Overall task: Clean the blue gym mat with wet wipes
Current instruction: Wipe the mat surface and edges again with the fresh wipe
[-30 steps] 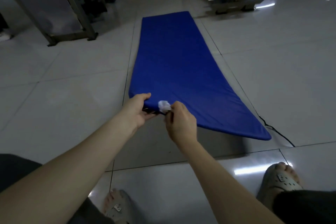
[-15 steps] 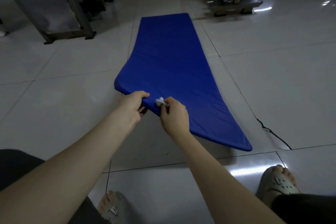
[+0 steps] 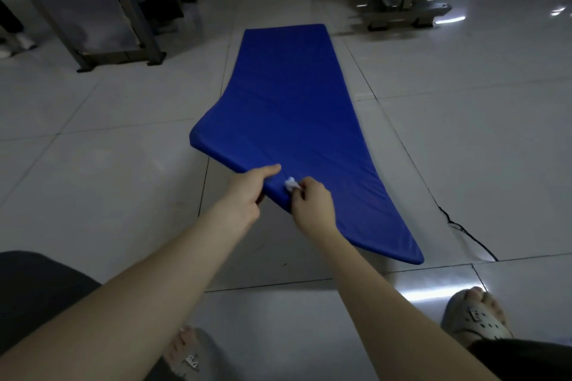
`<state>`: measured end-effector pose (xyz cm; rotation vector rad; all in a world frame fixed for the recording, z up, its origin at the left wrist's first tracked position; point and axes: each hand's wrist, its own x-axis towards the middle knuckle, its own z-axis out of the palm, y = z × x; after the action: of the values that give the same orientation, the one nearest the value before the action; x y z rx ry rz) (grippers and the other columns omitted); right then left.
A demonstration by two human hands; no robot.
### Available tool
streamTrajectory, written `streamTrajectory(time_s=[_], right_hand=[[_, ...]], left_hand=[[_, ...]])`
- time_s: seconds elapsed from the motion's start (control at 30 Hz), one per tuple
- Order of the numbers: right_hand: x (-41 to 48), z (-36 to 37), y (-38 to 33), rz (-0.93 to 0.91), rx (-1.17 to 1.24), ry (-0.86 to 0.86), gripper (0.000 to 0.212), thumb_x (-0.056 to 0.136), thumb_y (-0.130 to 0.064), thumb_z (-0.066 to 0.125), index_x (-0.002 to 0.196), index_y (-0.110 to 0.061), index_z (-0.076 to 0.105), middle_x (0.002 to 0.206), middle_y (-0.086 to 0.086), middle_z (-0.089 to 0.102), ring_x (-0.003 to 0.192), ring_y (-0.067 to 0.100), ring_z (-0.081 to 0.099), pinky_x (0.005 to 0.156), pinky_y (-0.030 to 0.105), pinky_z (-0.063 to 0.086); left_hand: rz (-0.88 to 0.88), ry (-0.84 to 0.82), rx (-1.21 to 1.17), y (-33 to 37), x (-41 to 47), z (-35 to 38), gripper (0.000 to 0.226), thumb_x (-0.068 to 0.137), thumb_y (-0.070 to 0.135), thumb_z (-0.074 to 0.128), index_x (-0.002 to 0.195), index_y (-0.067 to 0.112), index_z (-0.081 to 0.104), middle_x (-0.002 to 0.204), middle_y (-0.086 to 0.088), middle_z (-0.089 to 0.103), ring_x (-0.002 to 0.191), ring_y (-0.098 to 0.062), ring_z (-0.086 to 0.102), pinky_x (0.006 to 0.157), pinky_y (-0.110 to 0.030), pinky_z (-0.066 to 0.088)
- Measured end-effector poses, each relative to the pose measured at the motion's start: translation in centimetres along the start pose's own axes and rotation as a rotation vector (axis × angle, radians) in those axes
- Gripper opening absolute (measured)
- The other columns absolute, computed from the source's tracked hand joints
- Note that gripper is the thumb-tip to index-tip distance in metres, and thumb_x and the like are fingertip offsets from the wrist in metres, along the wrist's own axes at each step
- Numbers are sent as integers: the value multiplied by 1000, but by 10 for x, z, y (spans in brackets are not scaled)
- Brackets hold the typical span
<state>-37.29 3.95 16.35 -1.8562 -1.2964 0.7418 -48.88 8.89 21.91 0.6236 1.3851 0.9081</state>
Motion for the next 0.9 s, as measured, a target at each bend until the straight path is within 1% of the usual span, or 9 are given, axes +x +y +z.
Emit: streamTrajectory(time_s=[0.13, 0.23, 0.3, 0.47, 0.6, 0.67, 0.73, 0.8, 0.9], right_hand=[[-2, 1, -7, -108, -68, -36, 26, 102, -30, 45, 78, -22, 48, 67, -3, 55, 56, 15, 50, 48, 30, 33], [-8, -13, 39, 29, -220, 33, 17, 102, -25, 45, 86, -22, 48, 75, -2, 56, 65, 15, 56, 61, 39, 51], [-11, -29, 76, 160, -303, 56, 10, 102, -25, 47, 95, -19, 50, 81, -2, 58, 71, 15, 58, 71, 41, 56], [-18, -58, 118, 450, -404, 40, 15, 101, -21, 46, 106, -10, 54, 97, 10, 64, 87, 29, 61, 75, 39, 51], [-13, -16, 50, 189, -107, 1, 26, 105, -33, 44, 84, -19, 51, 76, -1, 58, 70, 19, 58, 59, 35, 46], [-16, 8, 11, 38, -8, -16, 34, 104, -45, 44, 79, -24, 50, 70, -5, 58, 59, 12, 54, 51, 29, 36], [-22, 20, 2, -78, -49, 4, 24, 102, -37, 48, 83, -24, 51, 69, -7, 57, 58, 8, 53, 51, 27, 35], [-26, 15, 22, -51, -149, 45, 18, 100, -31, 49, 84, -24, 48, 70, -8, 55, 60, 7, 52, 51, 26, 33], [-26, -13, 73, 162, -330, 63, 15, 102, -30, 48, 89, -23, 45, 72, -9, 52, 66, 9, 55, 54, 26, 34]], left_hand=[[-97, 17, 68, -5, 1, 1, 9, 89, 11, 71, 93, 13, 63, 91, -8, 71, 83, -23, 68, 65, -39, 57], [-58, 67, -42, 9, 4, -6, 20, 88, 3, 66, 100, 16, 56, 99, -11, 69, 85, -27, 69, 51, -38, 58], [-28, 96, -113, 17, 2, -13, 28, 83, 2, 65, 104, 18, 55, 104, -10, 68, 92, -29, 69, 54, -42, 61], [42, 169, -312, 27, 1, -25, 32, 70, 18, 72, 101, 23, 63, 104, -4, 74, 91, -23, 72, 72, -39, 64], [-24, 81, -208, 10, -3, -11, 30, 74, 20, 81, 101, 24, 68, 101, 1, 75, 87, -16, 71, 63, -29, 57], [-59, 86, -109, 1, -1, -8, 31, 82, 19, 78, 109, 22, 63, 106, -2, 72, 90, -19, 69, 64, -33, 55], [-112, 73, -100, 2, 0, -11, 31, 90, 22, 70, 118, 19, 57, 109, -8, 69, 95, -27, 68, 75, -47, 58], [-124, 51, -159, 9, 3, -16, 27, 94, 20, 65, 119, 19, 55, 110, -11, 67, 98, -32, 67, 74, -53, 59], [-91, 73, -225, 17, 6, -24, 19, 92, 15, 63, 108, 21, 56, 110, -10, 67, 98, -31, 67, 58, -49, 59]])
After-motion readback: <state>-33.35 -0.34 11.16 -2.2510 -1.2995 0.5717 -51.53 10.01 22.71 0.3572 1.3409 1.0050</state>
